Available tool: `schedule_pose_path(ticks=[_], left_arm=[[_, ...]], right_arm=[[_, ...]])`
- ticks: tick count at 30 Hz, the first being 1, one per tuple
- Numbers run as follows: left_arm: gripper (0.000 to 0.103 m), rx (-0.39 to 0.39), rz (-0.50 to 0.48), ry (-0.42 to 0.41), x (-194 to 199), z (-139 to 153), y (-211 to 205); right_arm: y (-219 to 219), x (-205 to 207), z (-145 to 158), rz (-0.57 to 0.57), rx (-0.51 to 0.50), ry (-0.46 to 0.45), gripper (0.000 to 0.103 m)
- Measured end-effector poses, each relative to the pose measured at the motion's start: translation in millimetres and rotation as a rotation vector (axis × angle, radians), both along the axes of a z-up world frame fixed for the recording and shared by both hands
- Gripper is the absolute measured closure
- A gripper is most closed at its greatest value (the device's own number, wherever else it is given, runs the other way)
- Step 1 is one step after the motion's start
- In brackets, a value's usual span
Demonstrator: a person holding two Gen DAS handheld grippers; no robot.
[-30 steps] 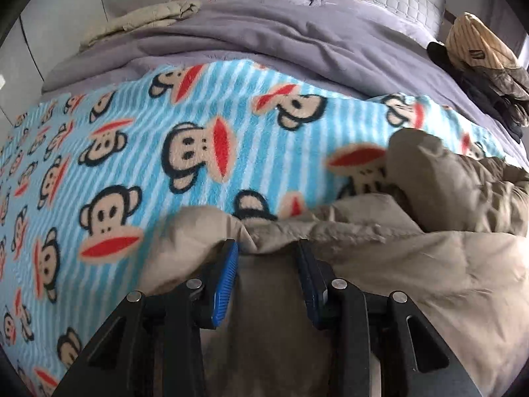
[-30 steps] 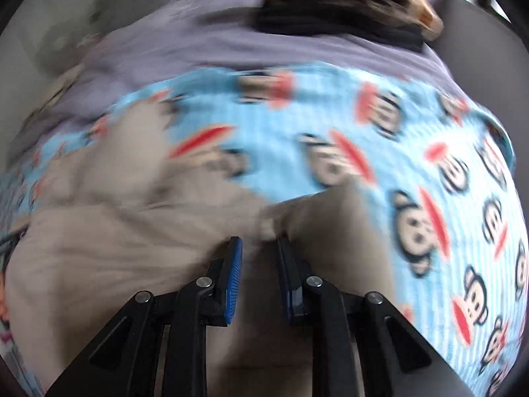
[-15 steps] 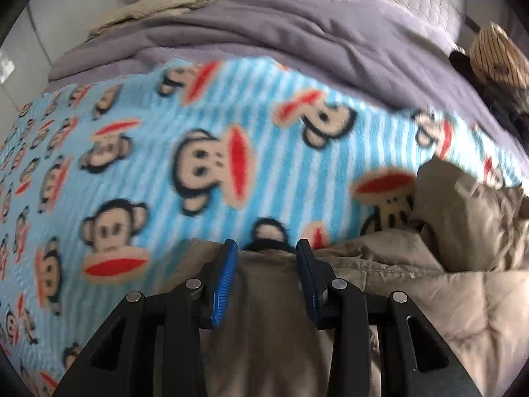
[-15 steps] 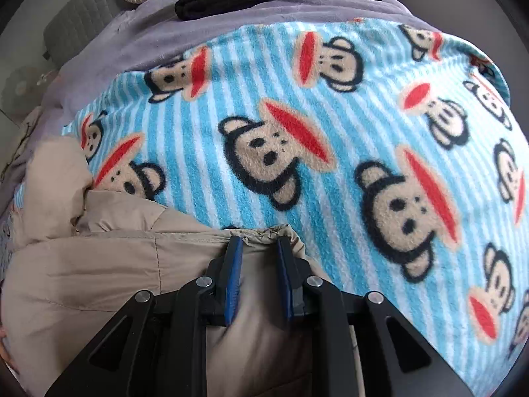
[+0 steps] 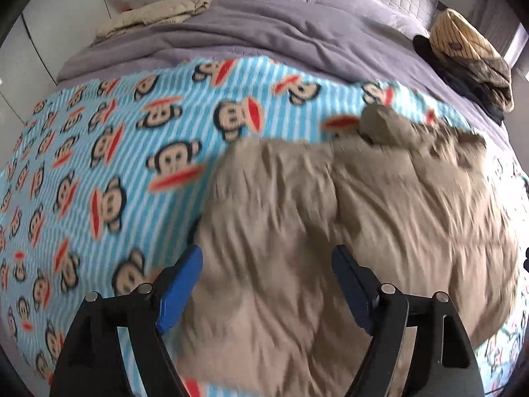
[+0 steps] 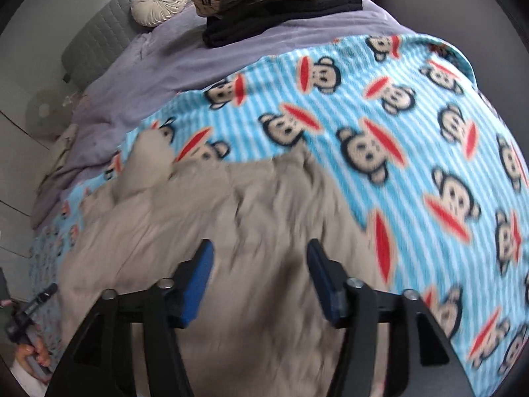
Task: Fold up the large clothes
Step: 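Open both tools and release the folded jacket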
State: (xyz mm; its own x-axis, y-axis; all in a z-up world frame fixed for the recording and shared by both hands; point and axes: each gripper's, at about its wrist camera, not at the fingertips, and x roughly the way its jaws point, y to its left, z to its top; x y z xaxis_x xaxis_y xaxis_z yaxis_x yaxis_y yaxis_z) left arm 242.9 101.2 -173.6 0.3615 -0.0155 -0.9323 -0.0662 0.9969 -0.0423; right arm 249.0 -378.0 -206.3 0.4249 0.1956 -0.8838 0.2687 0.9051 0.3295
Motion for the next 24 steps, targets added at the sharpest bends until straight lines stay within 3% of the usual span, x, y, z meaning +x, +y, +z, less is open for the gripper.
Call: schedule_pose_path(ticks=[3, 4, 5, 12, 21, 22, 24], left_arm=[[0.021, -0.011, -0.008, 0.011, -24.6, 1.5, -9.3], [0.005, -0.009, -0.007, 0.007, -33.0, 2.9, -12.1], [0.0, -0.007, -0.005, 0.009, -39.3, 3.9, -14.1], [0.0, -0.023, -0.034, 0.056, -71.4, 8.6, -25.4], [0.0, -0.009, -0.03, 0.069, -91.7, 1.9, -27.1], [0.0, -0.017, -0.04, 0.076, -93.1, 0.4, -27.9], [0.0, -0.021, -0.051, 0.081, -96.8, -2.1, -29.9]], right_arm=[[4.5, -29.7, 2.1, -0.005, 0.035, 0.025, 0.037], [5.8, -39.6, 2.3, -0.006, 0.05, 0.036, 0.033], [7.3, -49.2, 2.4, -0.006, 0.06, 0.046, 0.027], [13.9, -93.0, -2.0, -0.004, 0.128, 0.097, 0.022], [16.3, -119.1, -14.7, -0.04, 0.215, 0.107, 0.014], [16.6, -120.5, -15.9, -0.042, 0.221, 0.107, 0.004], [17.1, -124.1, -19.3, -0.054, 0.242, 0.106, 0.0]])
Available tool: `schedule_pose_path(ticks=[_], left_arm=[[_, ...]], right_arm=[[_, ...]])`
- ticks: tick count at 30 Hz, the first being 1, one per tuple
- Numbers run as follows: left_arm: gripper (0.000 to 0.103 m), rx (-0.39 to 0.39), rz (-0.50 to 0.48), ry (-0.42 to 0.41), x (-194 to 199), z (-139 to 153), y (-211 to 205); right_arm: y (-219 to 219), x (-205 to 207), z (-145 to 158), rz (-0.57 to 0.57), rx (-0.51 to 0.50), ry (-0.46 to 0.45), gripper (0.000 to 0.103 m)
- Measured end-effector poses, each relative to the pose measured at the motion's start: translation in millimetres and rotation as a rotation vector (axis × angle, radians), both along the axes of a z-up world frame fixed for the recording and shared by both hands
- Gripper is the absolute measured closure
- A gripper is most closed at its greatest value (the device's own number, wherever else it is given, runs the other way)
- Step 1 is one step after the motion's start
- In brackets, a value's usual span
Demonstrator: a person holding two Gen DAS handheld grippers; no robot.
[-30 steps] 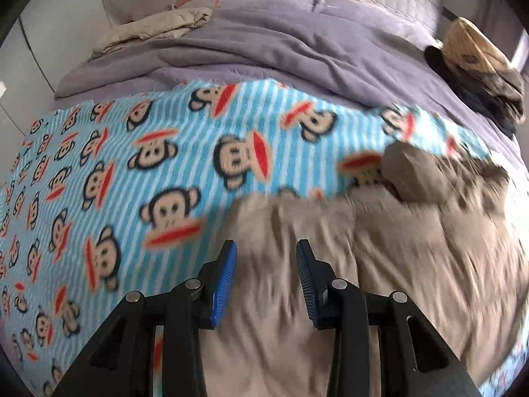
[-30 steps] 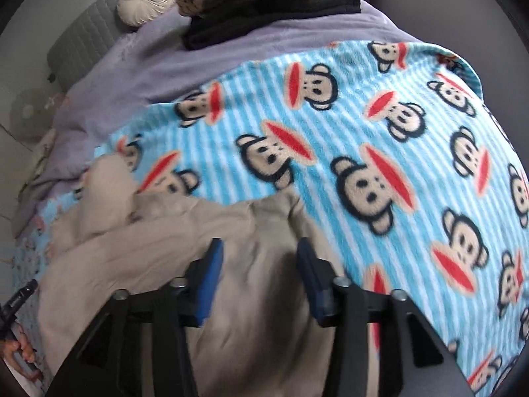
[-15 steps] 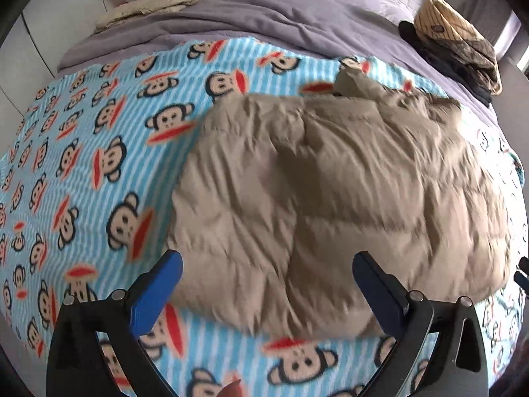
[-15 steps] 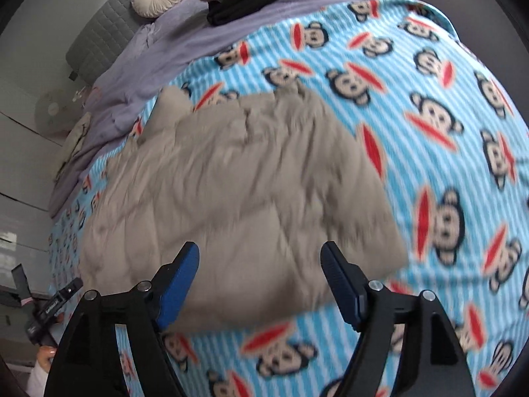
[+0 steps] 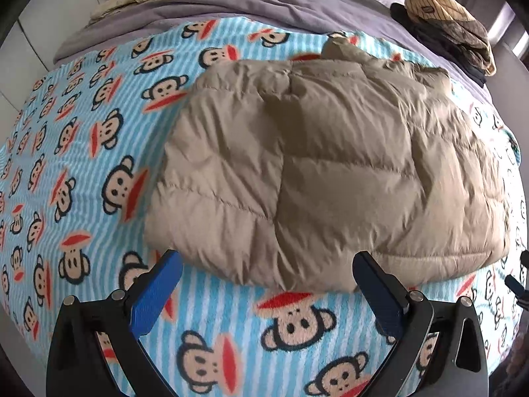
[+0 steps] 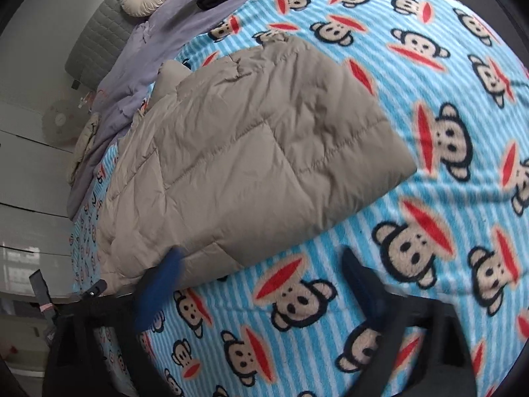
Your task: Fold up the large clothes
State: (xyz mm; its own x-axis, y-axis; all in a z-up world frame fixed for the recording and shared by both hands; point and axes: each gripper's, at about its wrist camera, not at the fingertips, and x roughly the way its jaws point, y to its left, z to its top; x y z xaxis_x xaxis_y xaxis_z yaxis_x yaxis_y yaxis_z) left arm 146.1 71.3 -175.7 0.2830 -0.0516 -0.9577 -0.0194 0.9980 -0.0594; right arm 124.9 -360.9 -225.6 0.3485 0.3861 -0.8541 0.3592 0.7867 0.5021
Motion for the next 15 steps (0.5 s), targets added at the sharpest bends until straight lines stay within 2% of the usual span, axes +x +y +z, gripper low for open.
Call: schedule_pose_path(ticks=[6, 9, 12, 15], left_arm=[[0.0, -0.042, 0.023, 0.026, -6.1, -9.5, 3.1], [0.0, -0.083, 0.032, 0.041, -8.0, -14.8, 7.3], [0.0, -0.182, 0.062, 0.057, -9.8, -21.0, 18.9], [0.0, -0.303, 0.139, 0.101, -10.1, -34.0, 36.9]], right_arm=[[-6.8, -5.6, -26.6, -0.052, 0.138, 0.102, 0.0], [-14.2, -12.1, -39.8, -0.105, 0.217, 0.123, 0.0], [-18.4, -17.2, -48.2, -0.131, 0.267, 0.13, 0.0], [-19.1, -19.6, -55.5, -0.135, 0.305, 0.128, 0.0]])
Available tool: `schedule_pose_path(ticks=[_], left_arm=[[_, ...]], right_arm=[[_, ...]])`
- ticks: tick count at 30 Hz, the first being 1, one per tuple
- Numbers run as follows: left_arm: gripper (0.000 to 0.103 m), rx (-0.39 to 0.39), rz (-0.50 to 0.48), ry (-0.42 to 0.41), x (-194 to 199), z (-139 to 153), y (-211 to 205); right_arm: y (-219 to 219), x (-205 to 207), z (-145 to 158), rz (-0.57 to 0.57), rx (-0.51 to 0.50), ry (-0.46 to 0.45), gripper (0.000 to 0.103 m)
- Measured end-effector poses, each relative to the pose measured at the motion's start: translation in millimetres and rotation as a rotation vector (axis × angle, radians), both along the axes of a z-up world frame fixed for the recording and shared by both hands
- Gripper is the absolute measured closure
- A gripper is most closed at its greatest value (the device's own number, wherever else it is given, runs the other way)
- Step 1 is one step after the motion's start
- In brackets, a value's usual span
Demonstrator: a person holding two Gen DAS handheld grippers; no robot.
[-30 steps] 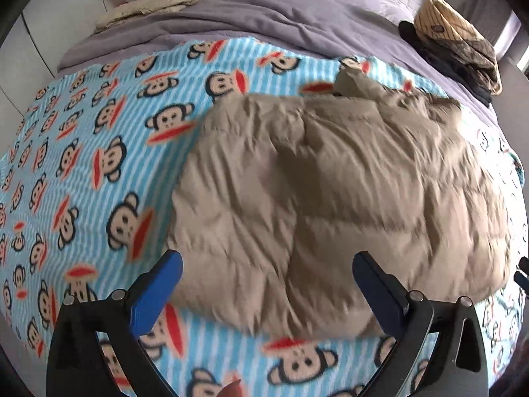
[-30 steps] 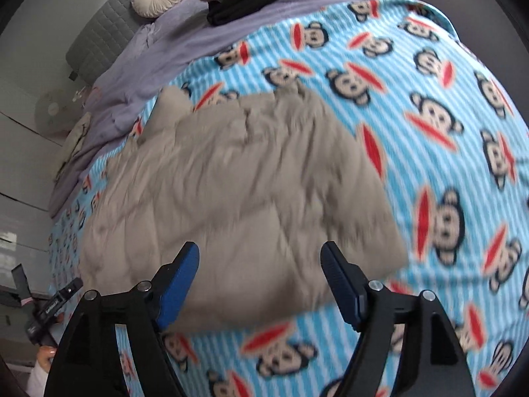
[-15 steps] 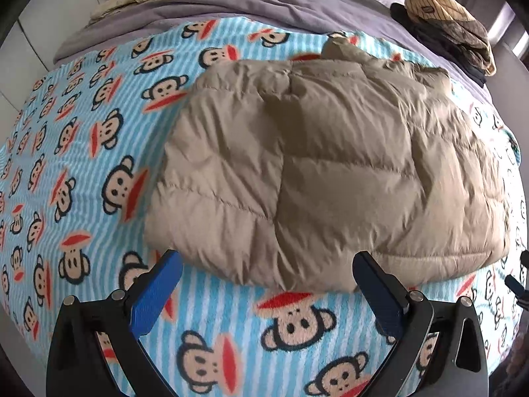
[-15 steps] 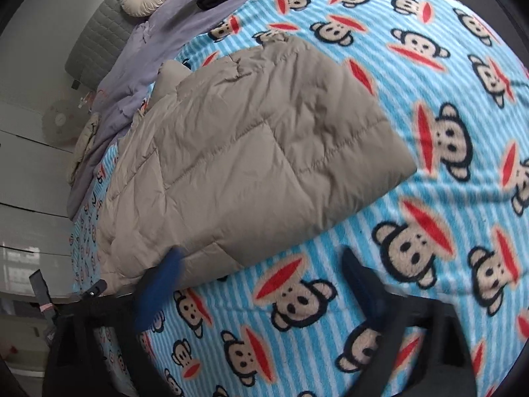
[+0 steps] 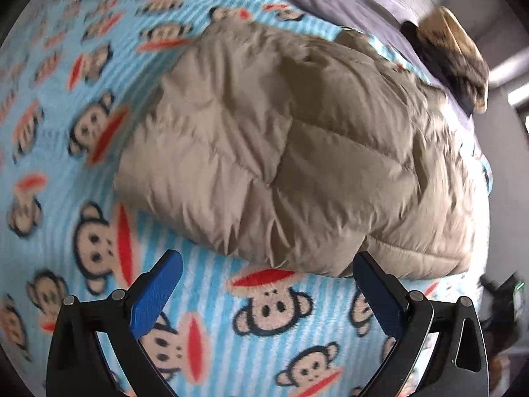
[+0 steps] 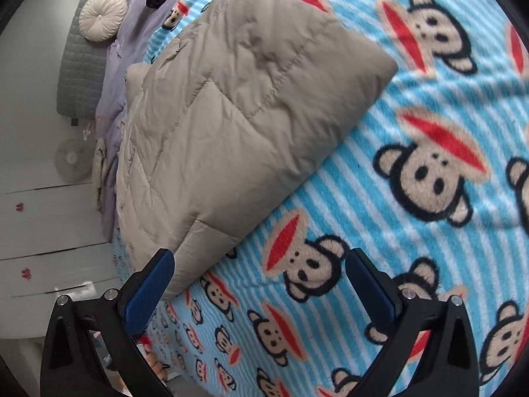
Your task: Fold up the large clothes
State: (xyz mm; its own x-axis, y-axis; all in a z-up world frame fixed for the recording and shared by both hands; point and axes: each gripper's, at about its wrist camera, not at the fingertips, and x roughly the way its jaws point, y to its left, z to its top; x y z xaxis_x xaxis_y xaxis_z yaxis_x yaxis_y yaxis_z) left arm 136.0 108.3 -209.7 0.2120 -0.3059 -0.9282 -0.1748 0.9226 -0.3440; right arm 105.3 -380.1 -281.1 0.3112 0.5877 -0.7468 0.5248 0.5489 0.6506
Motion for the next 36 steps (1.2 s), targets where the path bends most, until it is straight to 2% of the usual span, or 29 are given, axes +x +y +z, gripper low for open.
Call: schedule_pose_path(ticks=[3, 7, 12, 19, 26, 30, 33, 36], left_arm=[[0.0, -0.088, 0.059, 0.035, 0.4, -12.8, 11.9], [0.0, -0.205, 0.114, 0.037, -0.3, -26.9, 24.4], [0.0, -0.286, 0.184, 0.038, 4.3, -47.1, 39.2], [0.0, -0.338, 0.213, -0.014, 18.8, -59.8, 45.9], [0.0, -0.338, 0.241, -0.024, 37.3, -71.9, 39.9], [0.0, -0.343, 0.259, -0.024, 39.9, -67.5, 37.9], [0.0, -0.349, 0.217, -0.081, 38.8, -51.6, 34.5], [0.0, -0.332, 0.207, -0.071, 50.9, -56.6, 32.0]], right_arm=[[0.0, -2.7, -5.4, -0.016, 0.032, 0.004, 0.0], [0.5, -8.0, -14.0, -0.057, 0.114, -0.007, 0.0], [5.6, 0.4, -22.2, -0.08, 0.156, -0.024, 0.0], [15.4, 14.3, -42.1, -0.131, 0.261, -0.069, 0.0], [28.4, 48.2, -62.3, -0.124, 0.332, -0.11, 0.0], [38.0, 68.0, -66.1, -0.105, 0.333, -0.13, 0.0], [40.0, 70.9, -61.7, -0.096, 0.349, -0.139, 0.0], [38.0, 69.1, -58.4, -0.093, 0.377, -0.169, 0.0]])
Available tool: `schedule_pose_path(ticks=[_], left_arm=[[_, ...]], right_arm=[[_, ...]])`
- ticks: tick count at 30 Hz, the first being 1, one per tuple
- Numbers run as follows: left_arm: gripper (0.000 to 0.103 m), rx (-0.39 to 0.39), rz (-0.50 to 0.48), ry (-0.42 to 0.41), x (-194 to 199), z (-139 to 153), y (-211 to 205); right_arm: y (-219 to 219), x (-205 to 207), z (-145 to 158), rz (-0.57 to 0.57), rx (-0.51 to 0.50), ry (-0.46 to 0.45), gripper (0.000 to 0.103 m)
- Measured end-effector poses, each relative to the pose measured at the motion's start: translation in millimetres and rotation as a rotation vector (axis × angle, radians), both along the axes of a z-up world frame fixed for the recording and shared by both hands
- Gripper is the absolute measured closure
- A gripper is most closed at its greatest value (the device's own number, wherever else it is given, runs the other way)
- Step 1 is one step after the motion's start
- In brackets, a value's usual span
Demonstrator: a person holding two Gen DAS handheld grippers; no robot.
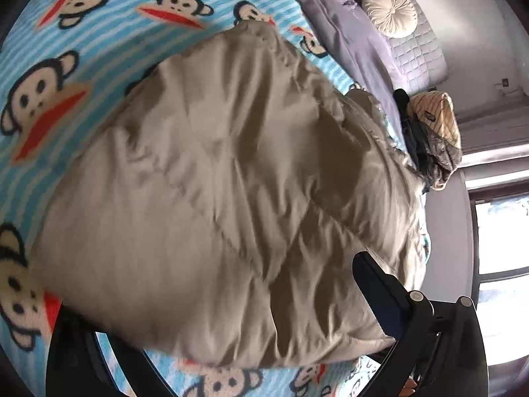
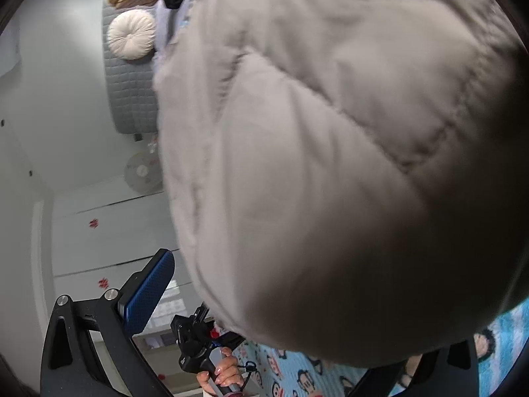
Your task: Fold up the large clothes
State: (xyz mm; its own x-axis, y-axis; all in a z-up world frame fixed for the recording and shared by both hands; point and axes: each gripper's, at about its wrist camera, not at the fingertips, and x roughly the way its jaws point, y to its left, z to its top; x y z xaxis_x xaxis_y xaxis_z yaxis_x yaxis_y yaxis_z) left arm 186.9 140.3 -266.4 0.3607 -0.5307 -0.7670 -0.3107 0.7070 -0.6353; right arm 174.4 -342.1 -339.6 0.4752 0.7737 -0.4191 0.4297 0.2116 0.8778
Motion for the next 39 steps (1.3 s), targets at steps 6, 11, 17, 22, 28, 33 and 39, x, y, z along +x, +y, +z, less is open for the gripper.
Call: schedule_pose_path(ticks=[6, 11, 17, 22, 28, 33, 39], left_arm=[[0.026, 0.02, 0.061, 0.026, 16.6, -14.5, -2.8], [0.081, -0.056, 0.024, -0.038, 13.4, 0.2, 0.7], [0.085, -0.075, -0.056, -0.167, 8.4, 52.2, 1.1], [0.085, -0.067, -0.151, -0.21, -5.5, 80.8, 8.3], [0.085, -0.059, -0.224, -0.178, -46.6, 93.0, 12.8], [0.085, -0.058, -0.282, -0.09, -113.9, 84.6, 25.0], [0.084, -0.015, -0.324, 0.052, -166.0, 51.4, 23.2]], right_arm=[[2.0, 7.3, -19.9, -0.063, 0.03, 0.015, 0.0], [2.3, 3.8, -19.2, -0.081, -0.008, 0.073, 0.048], [0.2, -1.6, 7.2, -0.084, -0.016, -0.013, 0.078], [-2.1, -13.1, 38.2, -0.057, -0.028, -0.083, 0.079], [0.1, -55.6, 58.4, -0.029, -0.038, -0.078, 0.079], [4.7, -112.4, 55.2, 0.018, -0.038, -0.014, 0.079], [-11.1, -161.7, 32.2, 0.045, -0.05, 0.081, 0.079]])
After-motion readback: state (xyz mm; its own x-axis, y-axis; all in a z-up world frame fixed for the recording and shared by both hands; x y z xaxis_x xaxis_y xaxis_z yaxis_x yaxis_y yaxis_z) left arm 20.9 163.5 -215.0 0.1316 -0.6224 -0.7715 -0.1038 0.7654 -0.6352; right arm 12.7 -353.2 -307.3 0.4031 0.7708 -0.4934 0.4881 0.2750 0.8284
